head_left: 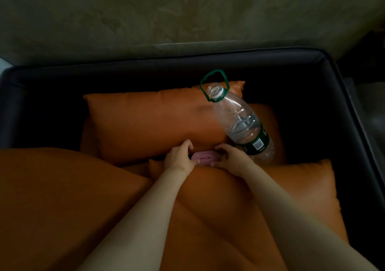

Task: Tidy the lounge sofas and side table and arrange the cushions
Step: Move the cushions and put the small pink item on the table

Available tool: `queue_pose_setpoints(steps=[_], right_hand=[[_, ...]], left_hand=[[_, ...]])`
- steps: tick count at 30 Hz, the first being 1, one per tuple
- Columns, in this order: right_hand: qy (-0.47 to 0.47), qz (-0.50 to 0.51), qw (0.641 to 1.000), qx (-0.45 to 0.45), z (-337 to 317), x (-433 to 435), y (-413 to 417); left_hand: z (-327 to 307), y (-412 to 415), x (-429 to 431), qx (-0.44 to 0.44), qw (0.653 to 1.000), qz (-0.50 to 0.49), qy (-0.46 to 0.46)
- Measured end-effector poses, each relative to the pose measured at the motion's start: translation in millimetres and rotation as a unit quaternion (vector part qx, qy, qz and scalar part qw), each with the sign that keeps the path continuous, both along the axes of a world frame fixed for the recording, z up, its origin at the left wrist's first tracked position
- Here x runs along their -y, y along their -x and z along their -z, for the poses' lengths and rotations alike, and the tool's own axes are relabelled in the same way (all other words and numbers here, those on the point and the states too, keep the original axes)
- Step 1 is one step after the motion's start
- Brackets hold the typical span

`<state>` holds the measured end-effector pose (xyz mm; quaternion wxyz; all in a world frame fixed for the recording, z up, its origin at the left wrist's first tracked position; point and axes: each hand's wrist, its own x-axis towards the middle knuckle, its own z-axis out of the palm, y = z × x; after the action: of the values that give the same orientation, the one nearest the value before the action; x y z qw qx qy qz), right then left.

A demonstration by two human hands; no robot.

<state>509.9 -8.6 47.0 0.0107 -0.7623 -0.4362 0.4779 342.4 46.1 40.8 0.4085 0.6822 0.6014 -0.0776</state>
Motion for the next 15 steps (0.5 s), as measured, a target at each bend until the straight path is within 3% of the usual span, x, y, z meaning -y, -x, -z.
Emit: queue_pose_setpoints(steps=[8,15], right_hand=[[0.000,0.030,0.998,-0.064,4,3,-1],[-0.021,0.068,0.993,-0.089,8,5,1]], left_hand=[[4,0,-2,-0.037,0.997,0.055,0.039],[6,-1,-1,0.006,0.997,0.032,0.066]])
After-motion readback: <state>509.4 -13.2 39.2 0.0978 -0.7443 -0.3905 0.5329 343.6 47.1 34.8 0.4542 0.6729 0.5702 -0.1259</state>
